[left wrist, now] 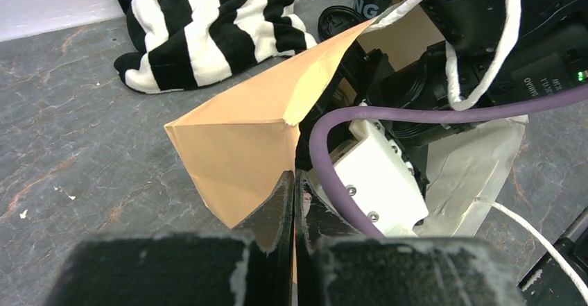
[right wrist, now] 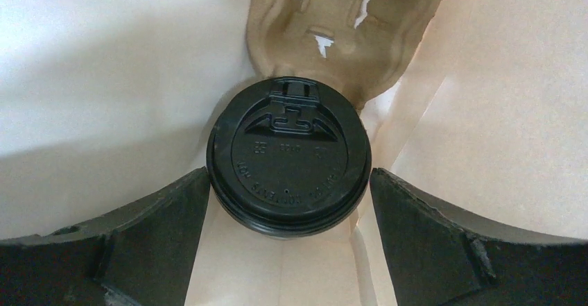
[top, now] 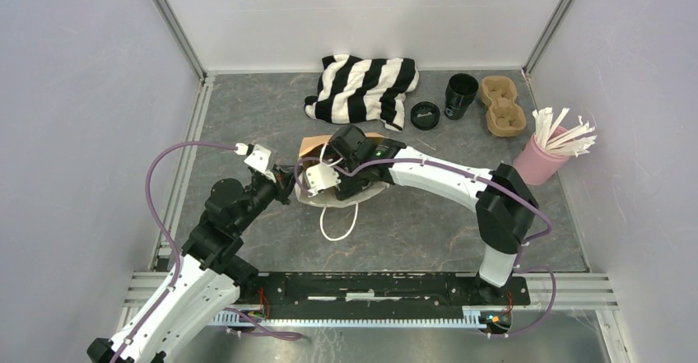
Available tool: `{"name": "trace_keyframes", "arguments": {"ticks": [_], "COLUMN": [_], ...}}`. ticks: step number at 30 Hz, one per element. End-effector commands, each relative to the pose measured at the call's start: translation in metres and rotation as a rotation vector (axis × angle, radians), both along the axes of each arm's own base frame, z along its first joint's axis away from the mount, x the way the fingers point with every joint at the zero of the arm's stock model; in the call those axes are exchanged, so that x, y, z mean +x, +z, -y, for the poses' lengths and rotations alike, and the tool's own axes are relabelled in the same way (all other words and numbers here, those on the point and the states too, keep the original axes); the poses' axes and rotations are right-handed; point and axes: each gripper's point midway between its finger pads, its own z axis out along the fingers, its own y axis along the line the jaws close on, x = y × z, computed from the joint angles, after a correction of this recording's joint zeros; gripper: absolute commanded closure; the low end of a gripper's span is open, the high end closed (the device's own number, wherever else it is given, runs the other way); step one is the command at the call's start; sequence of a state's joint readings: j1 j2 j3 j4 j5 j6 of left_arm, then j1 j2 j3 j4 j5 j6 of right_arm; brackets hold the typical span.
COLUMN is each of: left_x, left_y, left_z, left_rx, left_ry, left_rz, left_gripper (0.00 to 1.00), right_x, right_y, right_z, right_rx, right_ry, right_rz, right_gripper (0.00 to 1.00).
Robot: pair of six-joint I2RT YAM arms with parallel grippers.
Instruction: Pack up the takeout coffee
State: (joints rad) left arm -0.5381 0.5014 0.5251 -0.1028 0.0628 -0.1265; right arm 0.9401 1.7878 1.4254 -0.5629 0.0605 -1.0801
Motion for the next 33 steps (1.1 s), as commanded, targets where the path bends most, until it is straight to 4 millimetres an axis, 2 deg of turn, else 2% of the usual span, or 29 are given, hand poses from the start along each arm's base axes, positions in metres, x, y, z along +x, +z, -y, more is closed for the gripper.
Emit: {"name": "trace_keyframes", "arguments": {"ticks": [1, 5, 9, 19, 24, 28, 33], "left_x": [-0.001, -0.001, -0.001, 0.002, 0.005, 0.006, 0.013], "left_y": [0.021, 0.021, 0.020, 0.017, 0.014, 0.014, 0.016], "left_z": [0.004, 0.004, 0.005, 0.000, -0.006, -0.008, -0.017], "left_rx": [-0.032, -0.031, -0.032, -0.023, -0.017, -0.017, -0.004], "left_ry": [-0.024, -0.023, -0.026, 0.007, 0.046, 0.064, 0.127], "left_rz": [0.046, 0.041, 0.037, 0.024, 0.011, -0.005, -0.034], "left_gripper": [0.98, 0.98, 0.98, 0.98, 0.98, 0.98, 0.98], "right_x": [0.012, 0.018, 0.021, 0.020, 0.021, 0.020, 0.005], "right_y": [-0.006, -0.014, -0.018, -0.010, 0.001, 0.024, 0.048], "right_z": [-0.001, 0.004, 0.004, 0.000, -0.004, -0.013, -0.025], "right_rx": [-0.003, -0.024, -0.029, 0.015, 0.046, 0.119, 0.222], "right_ry": [-0.023, -0.049, -0.064, -0.099, -0.099, -0.107, -0.094], "right_rz": [0.046, 0.070, 0.077, 0.056, 0.063, 0.060, 0.015], "right_gripper": [0.08, 0.09, 0.14, 0.40, 0.45, 0.48, 0.50]}}
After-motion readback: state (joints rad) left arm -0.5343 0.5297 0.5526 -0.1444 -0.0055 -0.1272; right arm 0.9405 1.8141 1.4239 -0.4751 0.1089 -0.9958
